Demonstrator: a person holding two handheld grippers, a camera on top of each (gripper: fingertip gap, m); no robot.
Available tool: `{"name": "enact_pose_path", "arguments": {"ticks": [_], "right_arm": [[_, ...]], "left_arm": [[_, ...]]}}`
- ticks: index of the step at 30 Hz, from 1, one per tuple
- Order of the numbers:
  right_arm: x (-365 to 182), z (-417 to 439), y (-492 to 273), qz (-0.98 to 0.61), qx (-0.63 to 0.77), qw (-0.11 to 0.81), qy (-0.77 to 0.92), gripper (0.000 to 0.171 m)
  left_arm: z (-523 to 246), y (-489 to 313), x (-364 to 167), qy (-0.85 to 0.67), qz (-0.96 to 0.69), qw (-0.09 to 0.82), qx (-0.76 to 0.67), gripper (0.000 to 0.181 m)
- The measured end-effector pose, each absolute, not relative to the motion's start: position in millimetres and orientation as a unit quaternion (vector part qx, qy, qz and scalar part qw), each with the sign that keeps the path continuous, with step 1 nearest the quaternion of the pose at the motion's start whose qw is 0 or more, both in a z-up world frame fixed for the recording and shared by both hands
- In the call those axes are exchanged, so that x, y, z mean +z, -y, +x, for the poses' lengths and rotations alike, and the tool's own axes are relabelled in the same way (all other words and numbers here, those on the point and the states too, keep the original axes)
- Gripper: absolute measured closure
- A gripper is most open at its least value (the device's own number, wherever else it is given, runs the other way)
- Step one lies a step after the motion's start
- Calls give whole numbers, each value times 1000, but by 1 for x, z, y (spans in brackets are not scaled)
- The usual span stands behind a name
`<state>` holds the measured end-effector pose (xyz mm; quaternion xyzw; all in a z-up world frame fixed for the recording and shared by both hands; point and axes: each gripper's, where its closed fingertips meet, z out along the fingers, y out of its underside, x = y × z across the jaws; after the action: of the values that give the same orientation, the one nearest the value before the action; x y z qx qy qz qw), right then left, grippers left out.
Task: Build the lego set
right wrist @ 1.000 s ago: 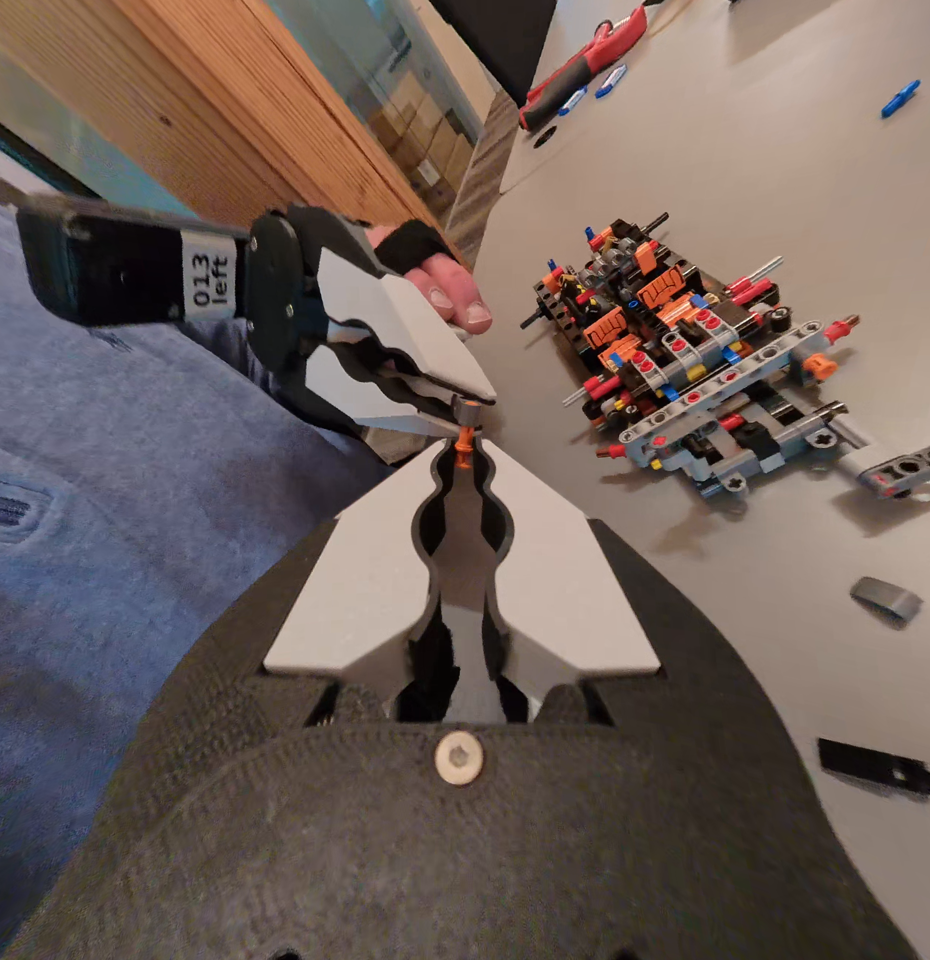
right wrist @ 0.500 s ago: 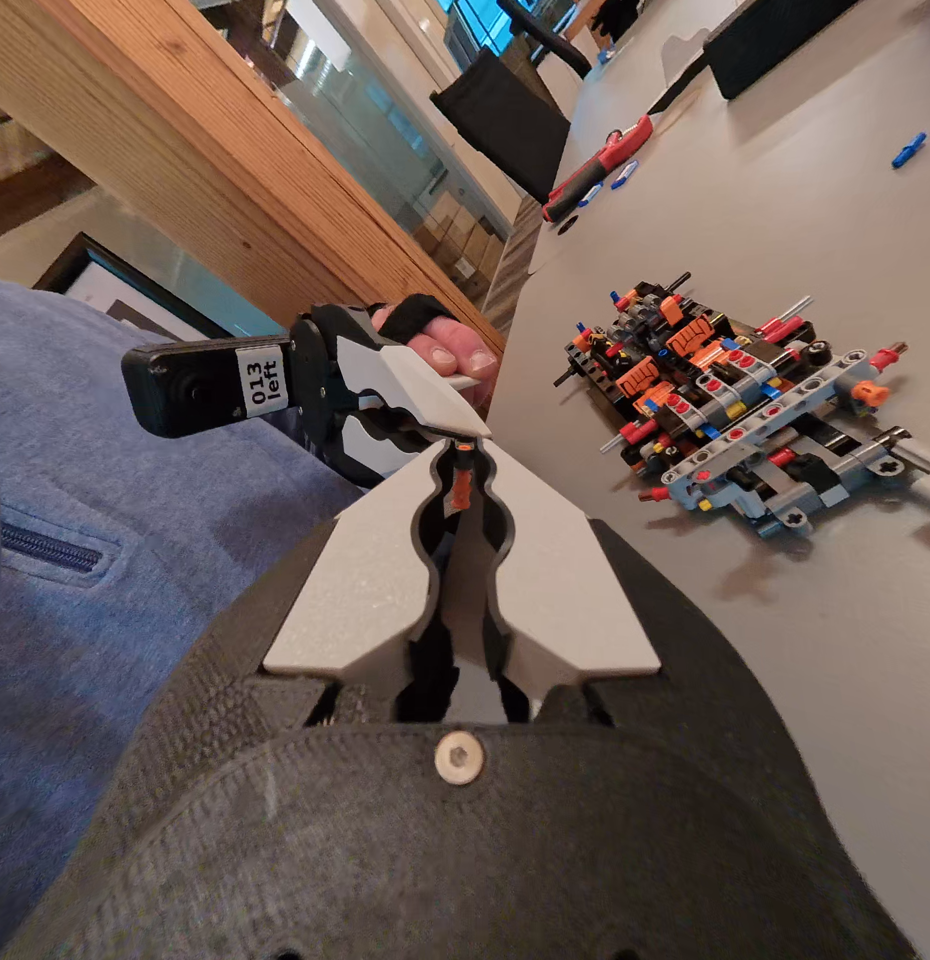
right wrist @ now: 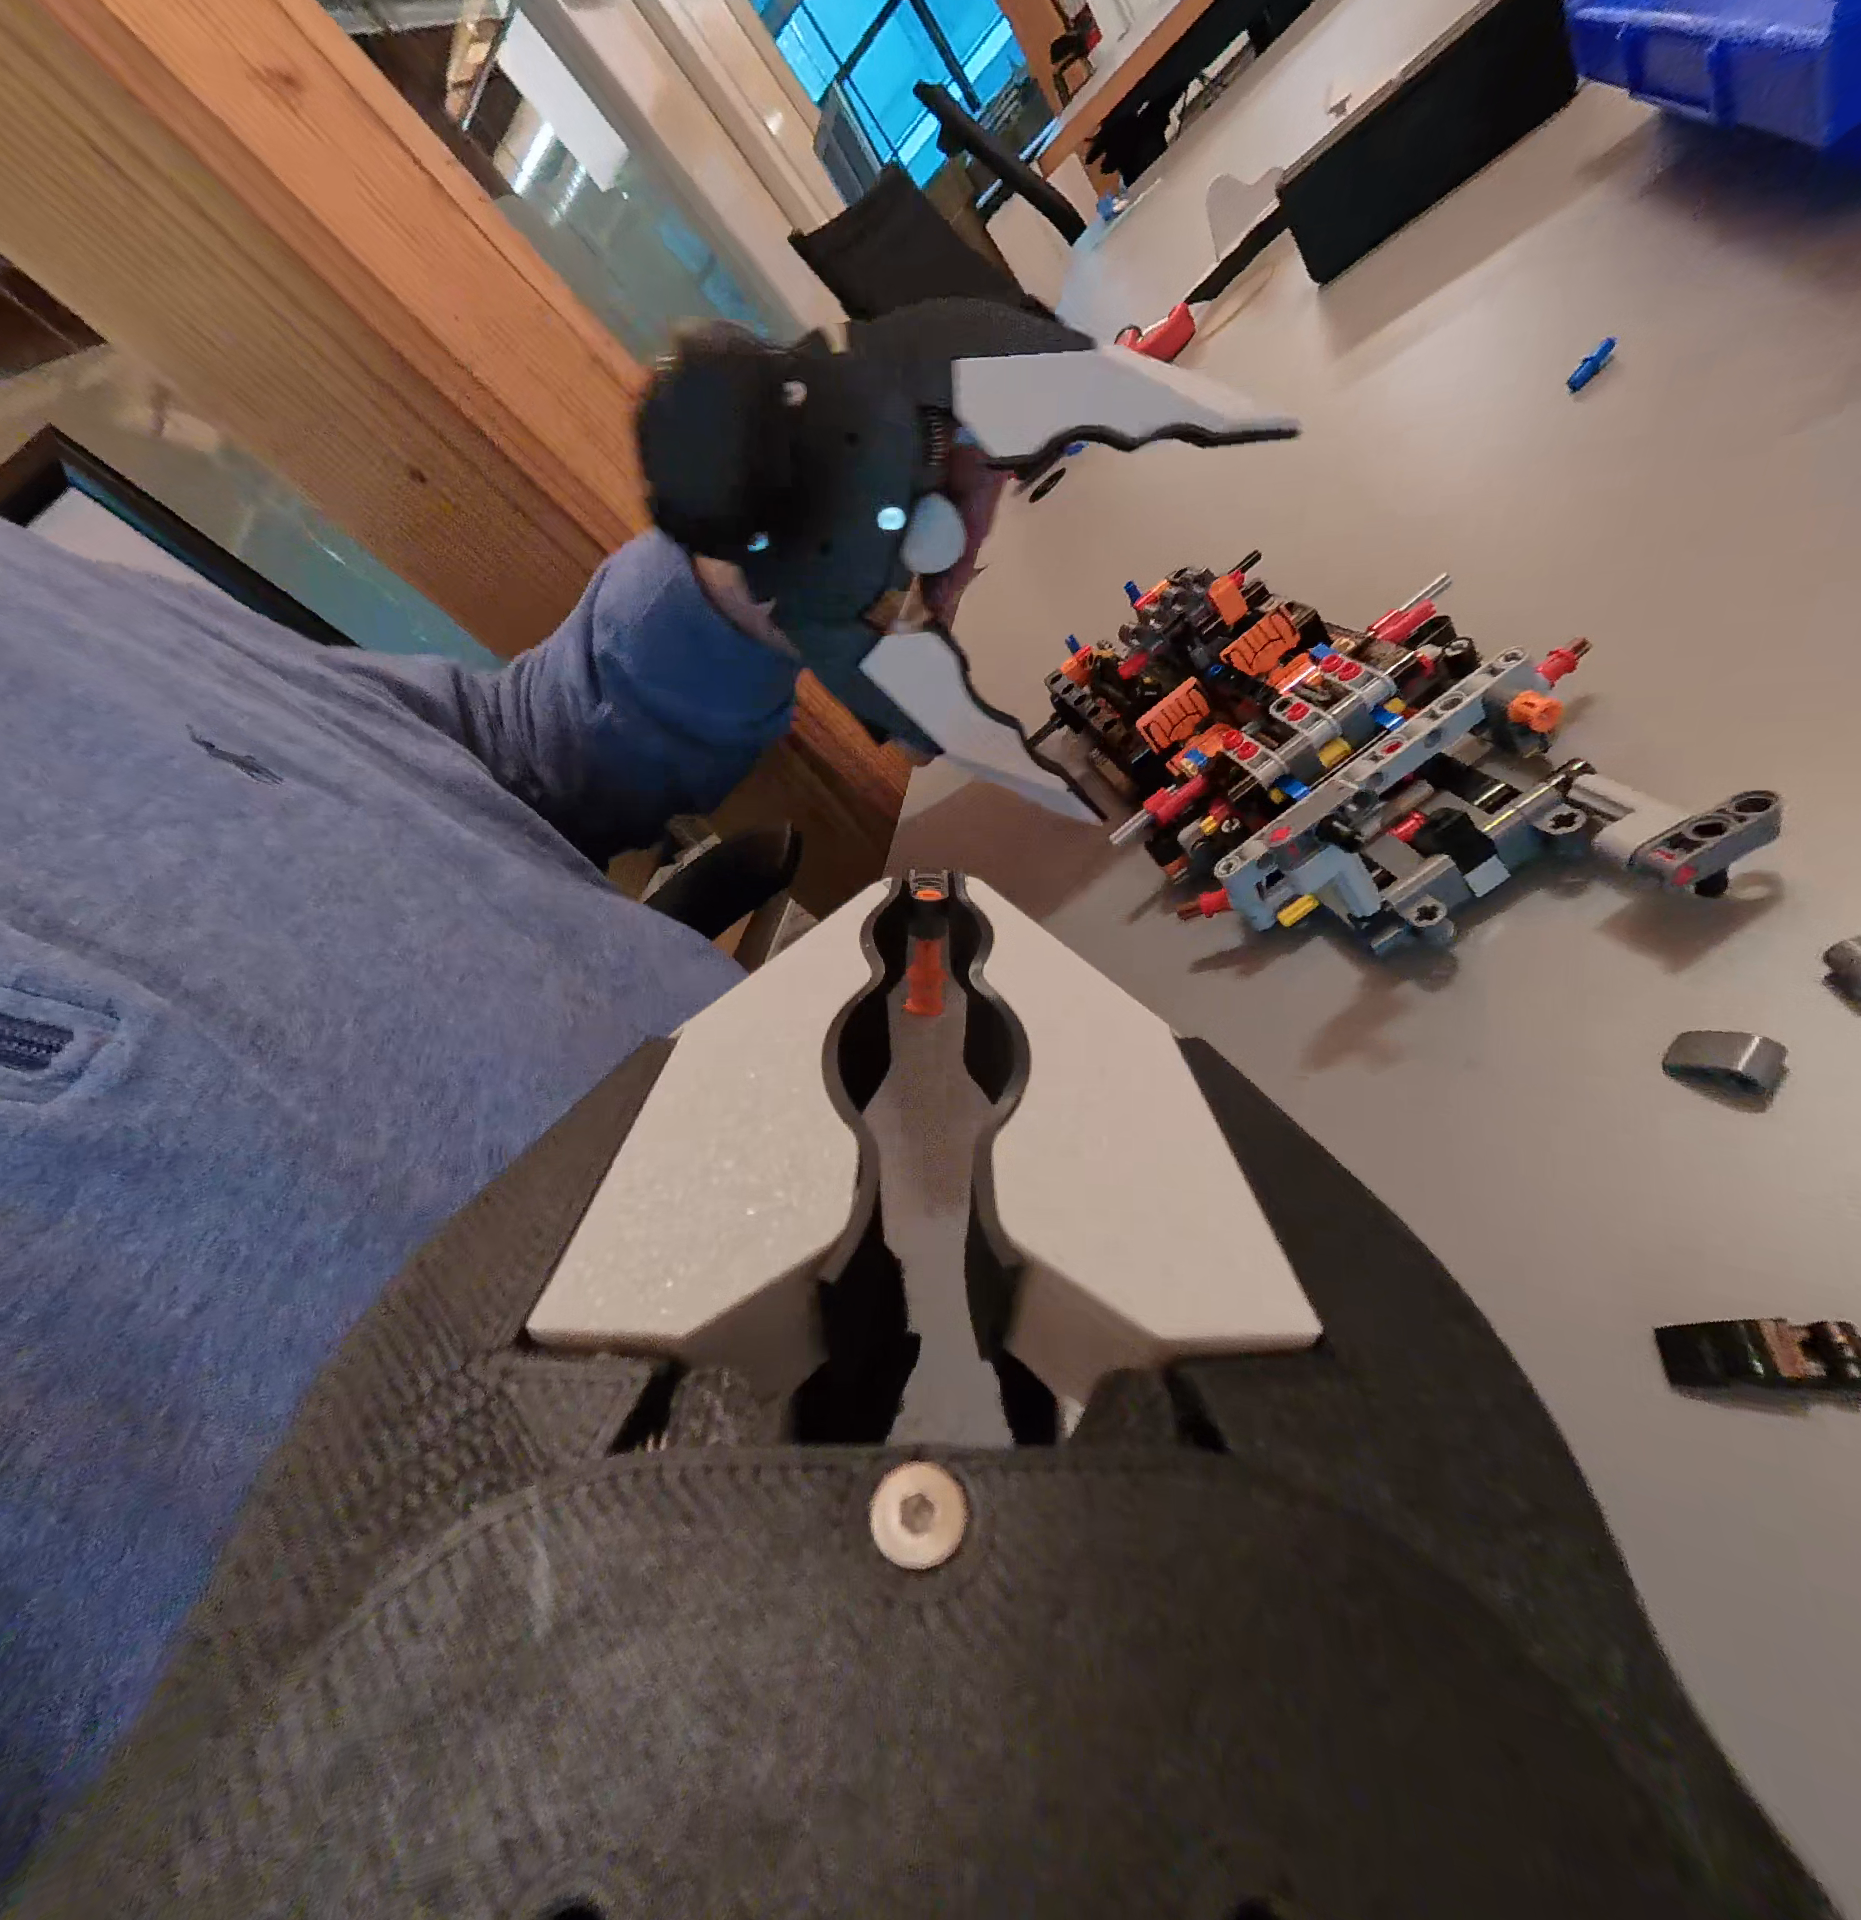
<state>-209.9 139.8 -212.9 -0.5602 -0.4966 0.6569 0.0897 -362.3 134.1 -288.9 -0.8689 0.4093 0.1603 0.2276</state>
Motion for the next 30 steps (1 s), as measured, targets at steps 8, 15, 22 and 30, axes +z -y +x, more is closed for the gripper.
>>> {"name": "enact_pose_path", "arguments": {"ticks": [8, 15, 22, 30], "right_arm": [[-220, -206, -138, -552, 651, 87, 514, 166], [-220, -205, -145, -551, 637, 98, 530, 167], [-208, -212, -157, -535, 562, 123, 619, 166], [-205, -254, -163, -467, 393, 33, 791, 167]], "left_arm": [[-361, -120, -317, -411, -901, 136, 16, 90], [-363, -124, -315, -424, -899, 110, -14, 94], [-364, -123, -305, -425, -896, 57, -118, 95], [-368, -126, -290, -429, -865, -24, -260, 95]]}}
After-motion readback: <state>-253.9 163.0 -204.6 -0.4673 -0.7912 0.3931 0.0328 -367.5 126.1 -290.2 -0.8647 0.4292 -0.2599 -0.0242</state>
